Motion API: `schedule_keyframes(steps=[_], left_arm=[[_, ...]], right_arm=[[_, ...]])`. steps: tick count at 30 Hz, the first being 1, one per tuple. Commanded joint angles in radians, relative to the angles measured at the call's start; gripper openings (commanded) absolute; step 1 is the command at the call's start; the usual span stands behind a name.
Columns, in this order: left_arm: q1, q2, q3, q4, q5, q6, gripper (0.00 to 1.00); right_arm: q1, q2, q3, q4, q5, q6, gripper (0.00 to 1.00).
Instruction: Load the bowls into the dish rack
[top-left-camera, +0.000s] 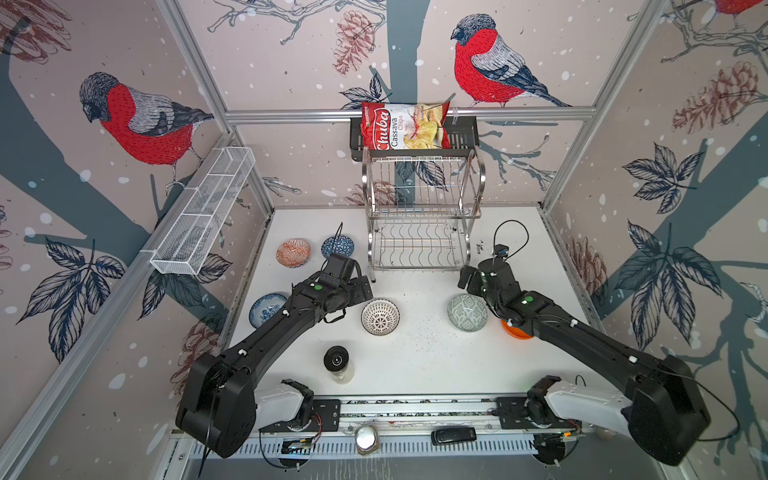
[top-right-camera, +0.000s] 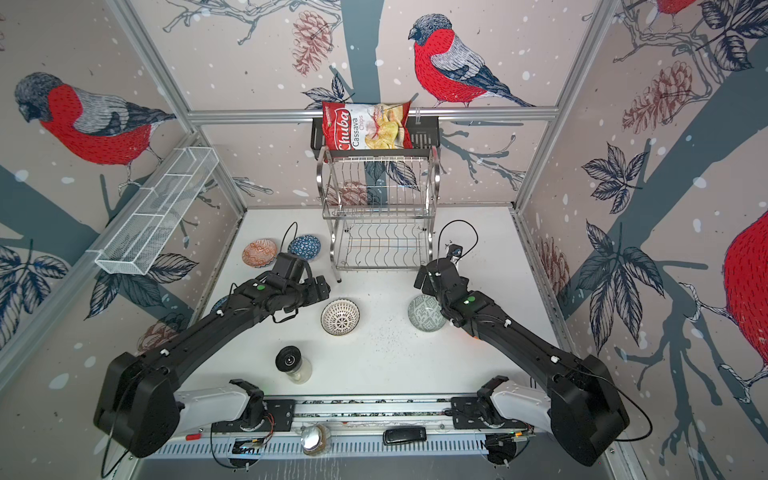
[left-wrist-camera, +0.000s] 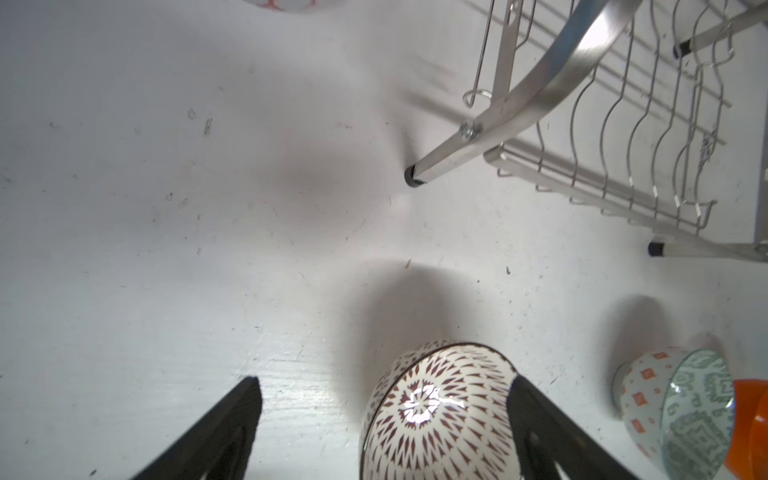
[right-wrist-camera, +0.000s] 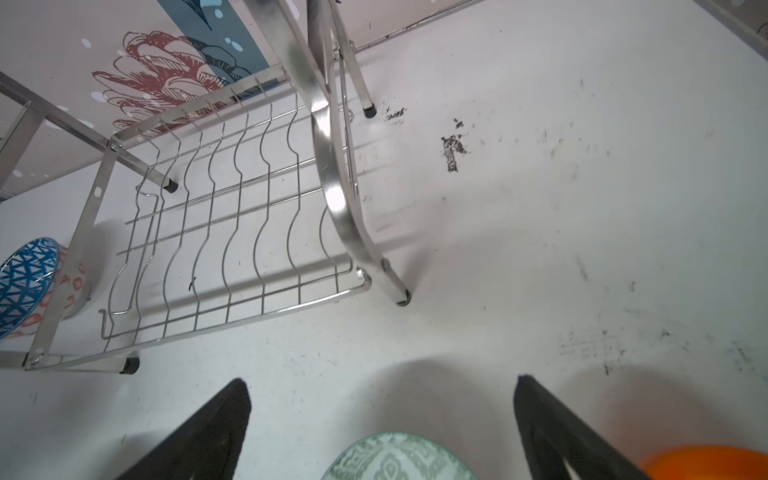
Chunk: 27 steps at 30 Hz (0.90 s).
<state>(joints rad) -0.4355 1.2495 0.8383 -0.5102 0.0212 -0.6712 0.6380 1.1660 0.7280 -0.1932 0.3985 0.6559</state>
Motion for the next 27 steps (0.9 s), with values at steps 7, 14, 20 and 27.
schedule_keyframes(steps=[7,14,20,27], left_arm=[[-0.003,-0.033,-0.078,-0.018,0.188,0.105,0.68],[-0.013,0.036,-0.073,-0.020,0.201,0.063,0.51],[-0.086,0.044,-0.051,-0.046,0.132,0.021,0.44],[-0.131,0.101,-0.049,-0.005,0.121,-0.007,0.30]], right_arm=[[0.100,-0.005,-0.020,-0.042,0.070,0.096,1.00],[0.135,0.055,-0.006,-0.005,0.024,0.062,1.00],[0.144,0.075,0.010,-0.005,-0.009,0.050,1.00],[0.134,0.057,-0.010,-0.002,0.001,0.027,1.00]])
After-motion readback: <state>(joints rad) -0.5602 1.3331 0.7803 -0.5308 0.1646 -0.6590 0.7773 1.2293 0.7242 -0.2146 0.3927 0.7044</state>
